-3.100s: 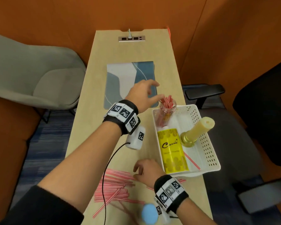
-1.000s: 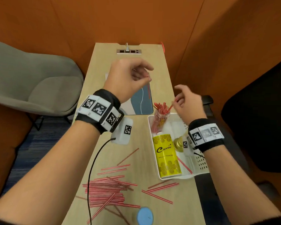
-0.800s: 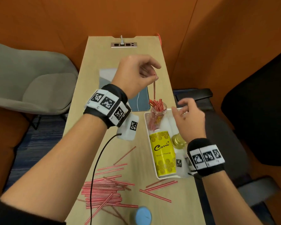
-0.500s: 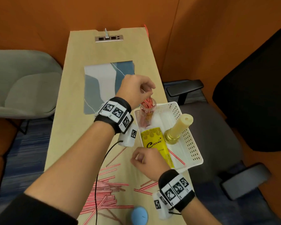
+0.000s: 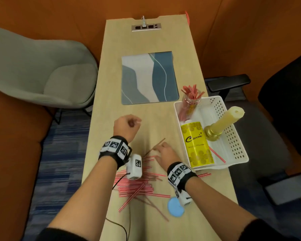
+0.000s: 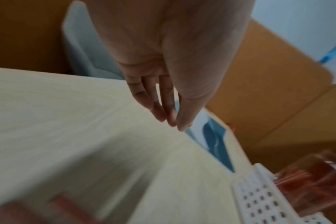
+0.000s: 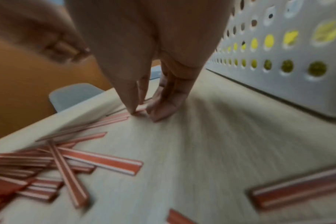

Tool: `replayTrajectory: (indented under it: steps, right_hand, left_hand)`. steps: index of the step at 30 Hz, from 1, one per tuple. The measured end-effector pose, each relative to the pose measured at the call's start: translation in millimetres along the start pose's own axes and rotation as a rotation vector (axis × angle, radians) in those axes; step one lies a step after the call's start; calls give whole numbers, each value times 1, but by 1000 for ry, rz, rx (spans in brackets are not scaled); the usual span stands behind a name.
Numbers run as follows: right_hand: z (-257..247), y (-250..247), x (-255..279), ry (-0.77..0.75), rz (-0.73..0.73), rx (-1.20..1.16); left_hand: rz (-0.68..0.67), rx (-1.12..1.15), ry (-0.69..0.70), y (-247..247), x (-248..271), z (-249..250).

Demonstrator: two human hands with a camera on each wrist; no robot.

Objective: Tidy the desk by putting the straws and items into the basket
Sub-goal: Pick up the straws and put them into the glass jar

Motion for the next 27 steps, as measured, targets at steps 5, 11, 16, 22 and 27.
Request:
replayTrajectory:
  steps: [5, 11, 16, 22, 27]
  right_hand:
    - [4, 2, -8, 14, 66, -14]
    - [7, 10, -7, 5, 14, 111]
    - [-3, 3, -4, 19, 47, 62]
    - [-24, -37, 11, 90, 234, -538]
    - [-45, -86, 35, -26, 298, -527]
  left_hand:
    - [-60, -61, -279, 3, 55, -91]
    - [-210, 15, -299, 9, 86, -138]
    - [-265, -51, -254, 10, 85, -138]
    - [-304, -189, -227, 8, 77, -131]
    - [-431, -379, -207, 15, 74, -120]
Point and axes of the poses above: each hand's wrist, its own x-axis away from the middle knuckle, its own y-axis out of the palm, z = x × y, the point moved 3 cm from there along -x, towards the middle knuckle, and after that the axes turned 4 degrees about -x, right-handed, at the moved point
